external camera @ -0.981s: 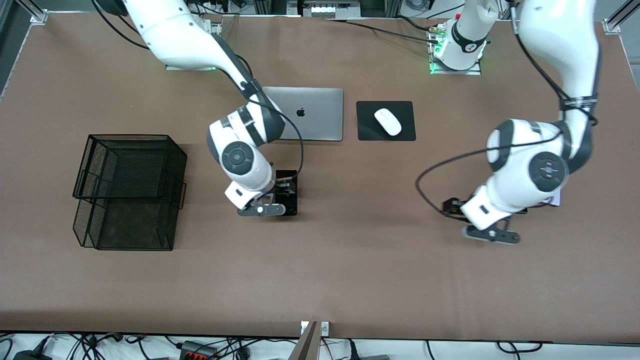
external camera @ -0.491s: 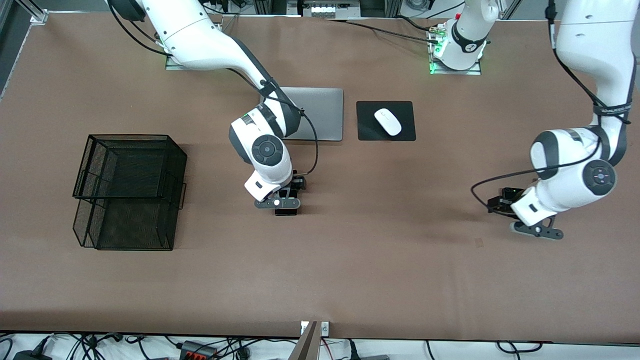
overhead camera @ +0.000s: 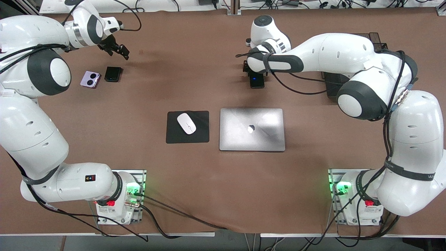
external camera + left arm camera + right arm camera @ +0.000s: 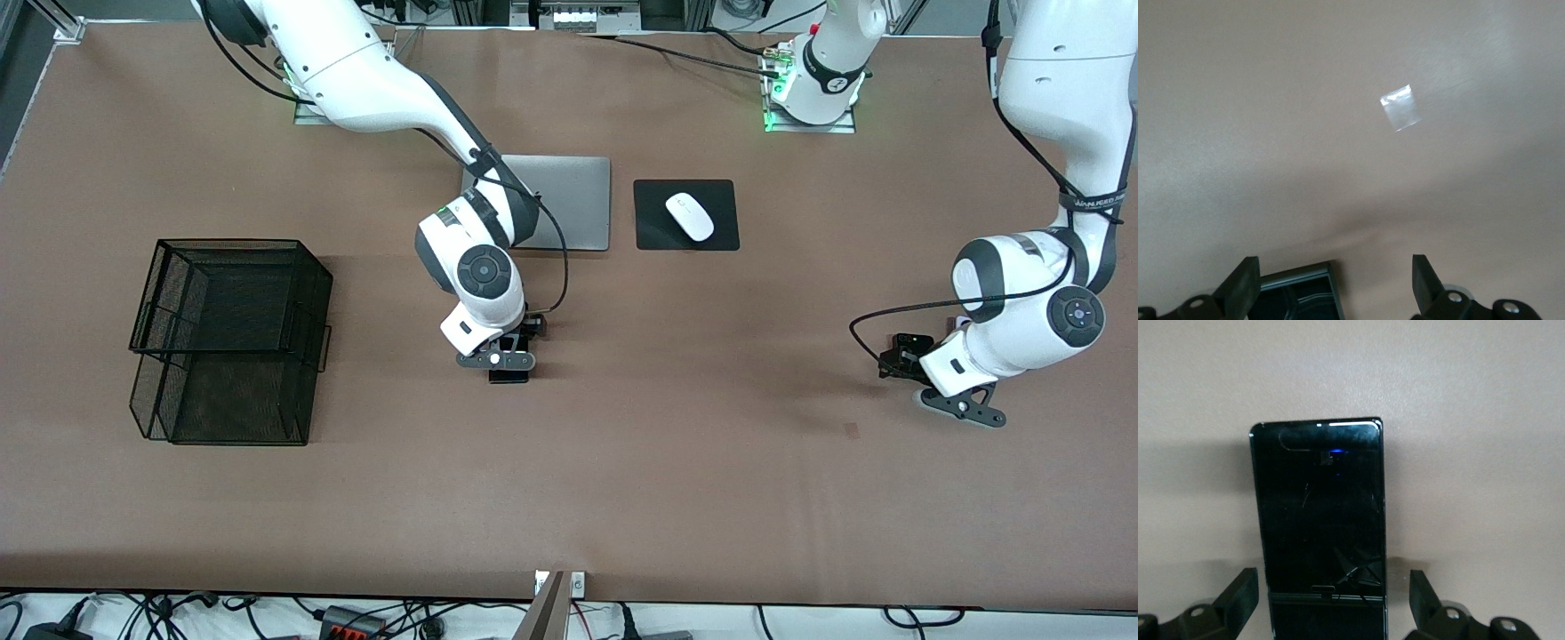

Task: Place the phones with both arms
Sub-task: 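Carry the bar phone to the basket while the left gripper grasps the flip phone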

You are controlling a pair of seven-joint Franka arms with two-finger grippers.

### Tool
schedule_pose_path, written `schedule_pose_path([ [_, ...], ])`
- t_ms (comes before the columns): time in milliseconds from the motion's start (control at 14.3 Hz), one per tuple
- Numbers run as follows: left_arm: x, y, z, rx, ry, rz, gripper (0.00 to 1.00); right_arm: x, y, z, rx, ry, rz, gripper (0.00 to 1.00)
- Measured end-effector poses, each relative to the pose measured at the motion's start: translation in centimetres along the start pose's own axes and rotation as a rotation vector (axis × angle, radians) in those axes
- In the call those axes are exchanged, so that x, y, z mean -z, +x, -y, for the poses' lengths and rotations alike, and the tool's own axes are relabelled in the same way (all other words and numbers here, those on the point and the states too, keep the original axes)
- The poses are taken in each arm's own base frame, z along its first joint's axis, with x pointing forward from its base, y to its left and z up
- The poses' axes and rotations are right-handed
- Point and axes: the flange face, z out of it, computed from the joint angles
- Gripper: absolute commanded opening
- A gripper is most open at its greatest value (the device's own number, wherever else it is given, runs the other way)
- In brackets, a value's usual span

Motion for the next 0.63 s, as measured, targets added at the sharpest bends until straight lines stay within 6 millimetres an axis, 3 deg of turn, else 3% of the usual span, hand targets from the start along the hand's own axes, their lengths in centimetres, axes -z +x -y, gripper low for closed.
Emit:
schedule_pose_path([
  [280, -2.4, -2.8, 1.9, 0.039, 0.002, 0.007, 1.00, -0.3, -0.1, 0.1, 0.002, -0.003, 0.004, 1.00],
  [631, -2.8, -3.8, 2.5, 0.089, 0.003, 0.023, 1.00, -0.9, -0.2, 0.1, -0.001, -0.002, 0.009, 1.00],
])
